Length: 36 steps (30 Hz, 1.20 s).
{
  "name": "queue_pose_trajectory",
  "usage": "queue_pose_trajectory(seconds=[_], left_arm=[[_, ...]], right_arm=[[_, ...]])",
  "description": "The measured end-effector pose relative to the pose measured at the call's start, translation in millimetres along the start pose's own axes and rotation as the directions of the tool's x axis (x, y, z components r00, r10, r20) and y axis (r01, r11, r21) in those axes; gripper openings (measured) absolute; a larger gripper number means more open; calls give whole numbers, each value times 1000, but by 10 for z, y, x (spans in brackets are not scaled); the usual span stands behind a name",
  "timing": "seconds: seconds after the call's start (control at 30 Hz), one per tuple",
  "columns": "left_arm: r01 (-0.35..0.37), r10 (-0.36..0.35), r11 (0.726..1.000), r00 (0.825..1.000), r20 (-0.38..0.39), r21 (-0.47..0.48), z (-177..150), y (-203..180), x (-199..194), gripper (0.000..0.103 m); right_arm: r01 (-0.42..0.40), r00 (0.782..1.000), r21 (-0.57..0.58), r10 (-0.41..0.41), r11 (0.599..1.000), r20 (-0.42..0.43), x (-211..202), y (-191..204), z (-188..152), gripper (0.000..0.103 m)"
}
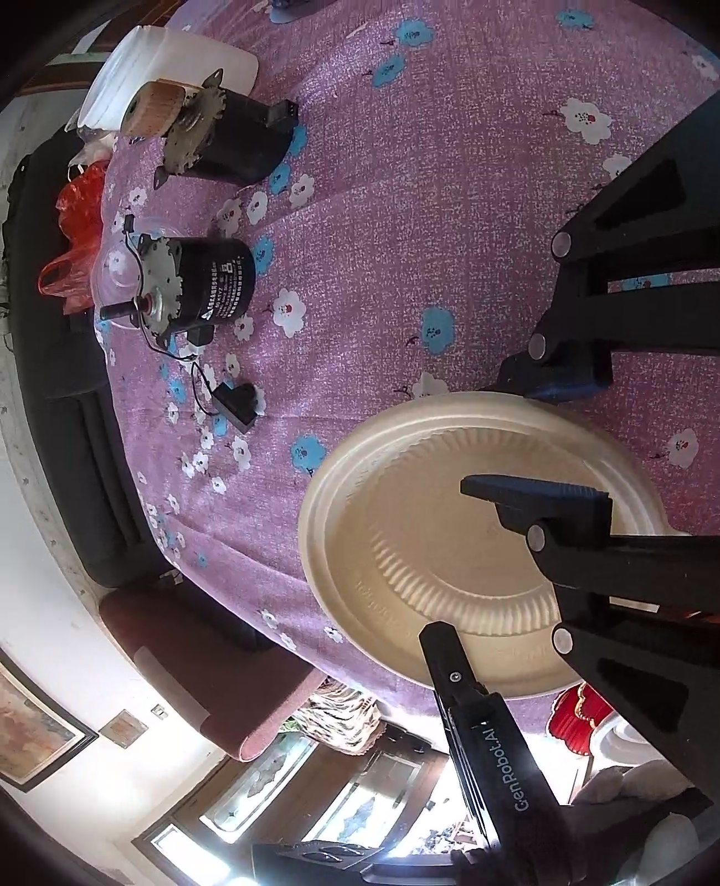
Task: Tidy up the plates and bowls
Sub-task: 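Close both grippers on the cream plastic bowl rim, then lift the cream bowl and carry it over the stacked white bowls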
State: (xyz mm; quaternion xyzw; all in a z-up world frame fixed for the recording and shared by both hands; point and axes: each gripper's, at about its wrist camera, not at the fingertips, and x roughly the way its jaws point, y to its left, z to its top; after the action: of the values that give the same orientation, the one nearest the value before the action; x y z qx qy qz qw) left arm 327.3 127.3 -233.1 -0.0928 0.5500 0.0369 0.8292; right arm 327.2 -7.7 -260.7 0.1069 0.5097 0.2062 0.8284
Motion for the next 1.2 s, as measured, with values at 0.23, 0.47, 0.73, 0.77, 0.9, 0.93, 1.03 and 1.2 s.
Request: queue_pose_trajectory(seconds=[0.23,0.47,0.73,0.77,0.9,0.93,1.03,1.2], left_arm=[[6,-7,1000,999,45,16,-77,-132,-231,16],[29,-33,999,994,103,39,-285,-250,-551,16],[57,-63,998,983,174,40,-610,-258,-974,16],[59,-65,998,981,183,35,-657,-232,-1029,16],[68,-69,998,972,226,14,-860,-99,-1255,16],[70,-69,998,970,234,6,-904,-55,-1300,16],[75,-67,997,964,258,-21,-1031,100,-1435,16],[68,-47,996,954,295,-62,-1273,366,-1605,16]], right_arm=[[12,999,-17,-11,1000,51,-296,12,-35,25],[12,997,-19,-11,1000,76,-567,-9,-191,25],[-13,993,-21,15,1000,118,-949,69,-418,25],[-18,992,-26,21,1000,126,-1010,100,-448,25],[-37,988,-63,46,997,145,-1211,274,-573,25],[-39,988,-74,50,997,148,-1242,322,-606,25],[-44,986,-113,61,993,152,-1301,502,-708,25],[-50,988,-173,74,984,134,-1276,811,-889,25]])
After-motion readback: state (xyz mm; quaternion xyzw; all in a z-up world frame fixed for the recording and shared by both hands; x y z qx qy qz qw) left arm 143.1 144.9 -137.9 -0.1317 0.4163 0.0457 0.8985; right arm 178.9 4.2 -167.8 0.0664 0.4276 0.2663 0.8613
